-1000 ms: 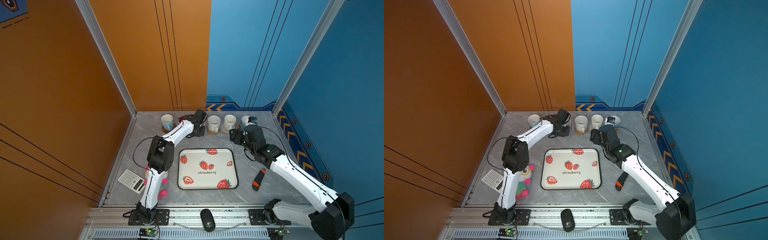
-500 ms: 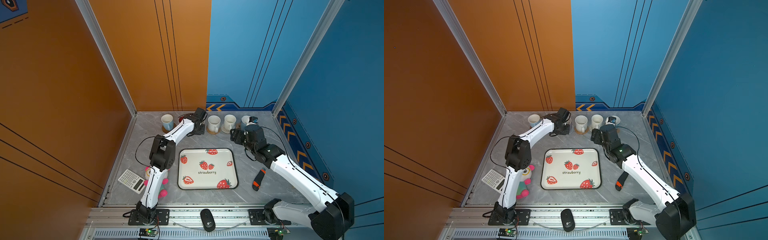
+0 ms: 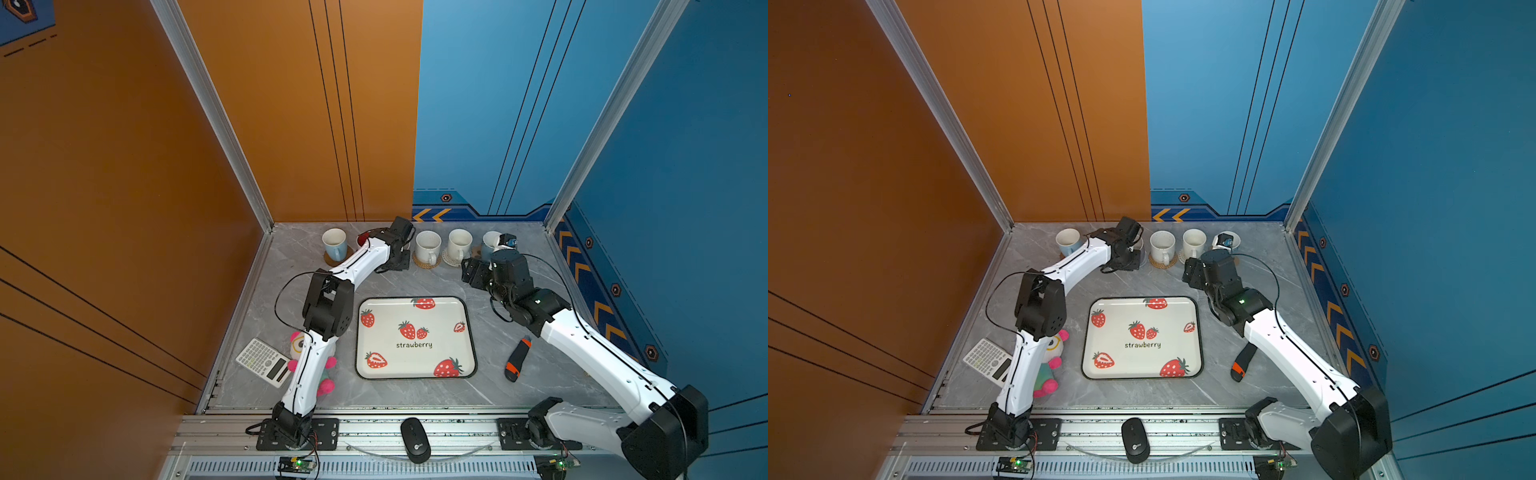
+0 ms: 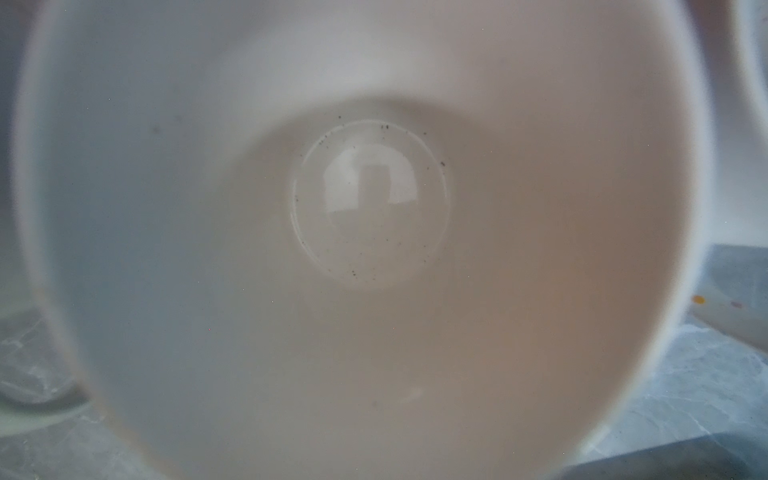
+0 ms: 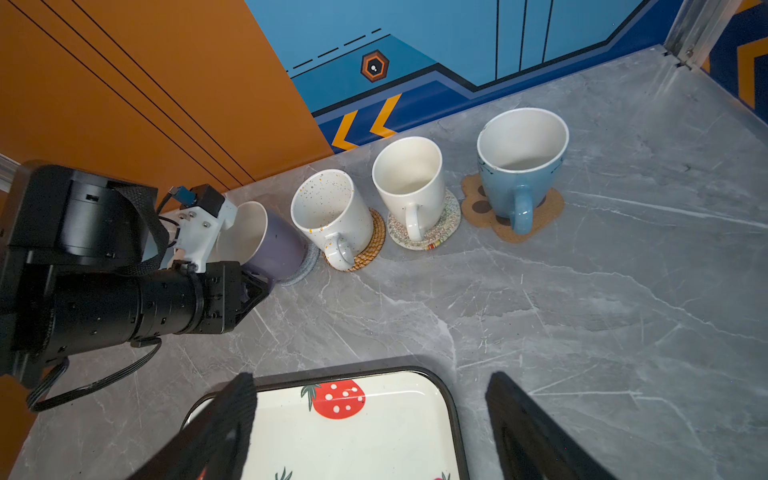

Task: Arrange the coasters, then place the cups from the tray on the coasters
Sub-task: 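Lower the purple-handled mug onto the grey knitted coaster with the left gripper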

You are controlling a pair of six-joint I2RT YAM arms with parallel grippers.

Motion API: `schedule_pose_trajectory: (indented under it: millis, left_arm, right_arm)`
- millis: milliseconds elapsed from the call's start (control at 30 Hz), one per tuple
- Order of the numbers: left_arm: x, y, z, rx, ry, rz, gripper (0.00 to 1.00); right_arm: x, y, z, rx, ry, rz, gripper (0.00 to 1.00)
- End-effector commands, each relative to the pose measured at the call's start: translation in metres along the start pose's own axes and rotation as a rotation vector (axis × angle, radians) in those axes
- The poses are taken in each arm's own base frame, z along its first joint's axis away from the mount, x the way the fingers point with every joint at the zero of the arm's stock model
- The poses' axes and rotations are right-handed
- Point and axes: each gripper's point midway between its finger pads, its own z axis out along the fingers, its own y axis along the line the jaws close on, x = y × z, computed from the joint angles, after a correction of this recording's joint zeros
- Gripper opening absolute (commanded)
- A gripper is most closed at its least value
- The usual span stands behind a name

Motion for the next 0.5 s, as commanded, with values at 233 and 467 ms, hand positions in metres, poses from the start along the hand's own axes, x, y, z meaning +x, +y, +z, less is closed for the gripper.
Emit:
schedule_pose_trajectory:
  millis: [233,467]
  left_arm:
    - [-0.031,0.008,-0.012,-0.003,-0.082,-0.027,0.0]
    - [-0.028,0.005,-0.003,0.011,-0.064,-0.029,0.0]
  right_arm:
    - [0.004,-0.002,-0.001,-0.003,0.017,-0.012,0.85]
    - [0.004,-0.002,-0.001,-0.004,0.016,-0.011,0.86]
